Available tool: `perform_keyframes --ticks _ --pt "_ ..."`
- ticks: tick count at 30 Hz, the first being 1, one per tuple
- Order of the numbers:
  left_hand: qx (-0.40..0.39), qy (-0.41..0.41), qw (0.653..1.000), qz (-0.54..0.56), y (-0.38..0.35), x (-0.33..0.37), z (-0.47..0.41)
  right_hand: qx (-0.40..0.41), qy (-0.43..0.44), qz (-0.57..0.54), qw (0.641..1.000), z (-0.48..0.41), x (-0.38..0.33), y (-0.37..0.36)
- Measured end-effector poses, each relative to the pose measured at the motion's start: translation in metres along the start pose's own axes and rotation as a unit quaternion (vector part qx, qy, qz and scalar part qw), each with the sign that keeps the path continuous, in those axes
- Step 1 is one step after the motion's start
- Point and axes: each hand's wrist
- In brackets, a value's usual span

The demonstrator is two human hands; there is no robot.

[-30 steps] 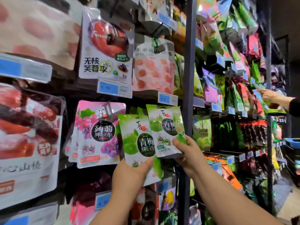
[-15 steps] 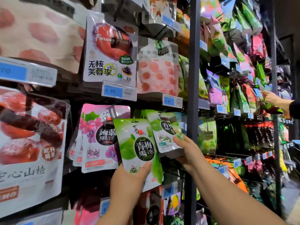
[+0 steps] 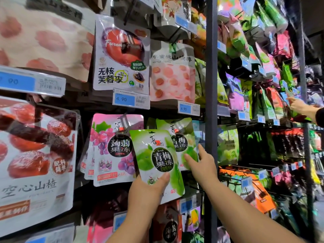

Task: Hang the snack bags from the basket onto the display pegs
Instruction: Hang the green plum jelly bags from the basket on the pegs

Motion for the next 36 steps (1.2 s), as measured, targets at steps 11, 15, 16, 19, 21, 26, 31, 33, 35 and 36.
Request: perform_keyframes --ticks 11,15,16,19,21,26,31,33,35,36 --pt "-0.086 0.093 0.987 0.095 -0.044 -0.012 -0.027 -0.136 0.038 -0.191 0.971 0.038 0.015 0.018" --pt "-0.104 0.105 0.986 0.072 -0.061 -0.002 -0.035 -0.112 0.015 -0.229 0.967 0.021 0.026 0.021" --pt "-0.106 0.104 0.987 0.065 -0.064 0.001 -0.038 -0.101 0.013 -0.232 0.967 0.017 0.027 0.021" --pt "-0.116 0.091 0.988 0.052 -0.072 0.007 -0.05 -0.084 0.01 -0.247 0.965 0.008 0.024 0.022" --pt "-0.111 0.088 0.989 0.044 -0.075 0.012 -0.056 -0.076 0.006 -0.252 0.965 0.003 0.019 0.022" --pt "-0.096 0.062 0.993 0.005 -0.076 0.015 -0.069 -0.057 0.0 -0.244 0.968 -0.013 0.016 0.018" --pt "-0.099 0.03 0.994 -0.037 -0.079 0.014 -0.076 -0.046 0.001 -0.26 0.964 -0.022 0.015 0.017" --pt "-0.1 0.022 0.993 -0.055 -0.08 0.012 -0.076 -0.052 0.0 -0.265 0.963 -0.022 0.018 0.017" --pt "-0.099 0.019 0.992 -0.072 -0.081 0.009 -0.077 -0.059 0.0 -0.265 0.963 -0.022 0.021 0.016" --pt "-0.1 0.018 0.991 -0.082 -0.081 0.007 -0.077 -0.06 0.001 -0.262 0.963 -0.022 0.022 0.016"
Point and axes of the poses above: each hand's wrist, its own z-axis away from the middle knuckle, its own y-axis out of the back of the hand, x = y × z, and after that the axes turned 8 degrees about z, right-handed
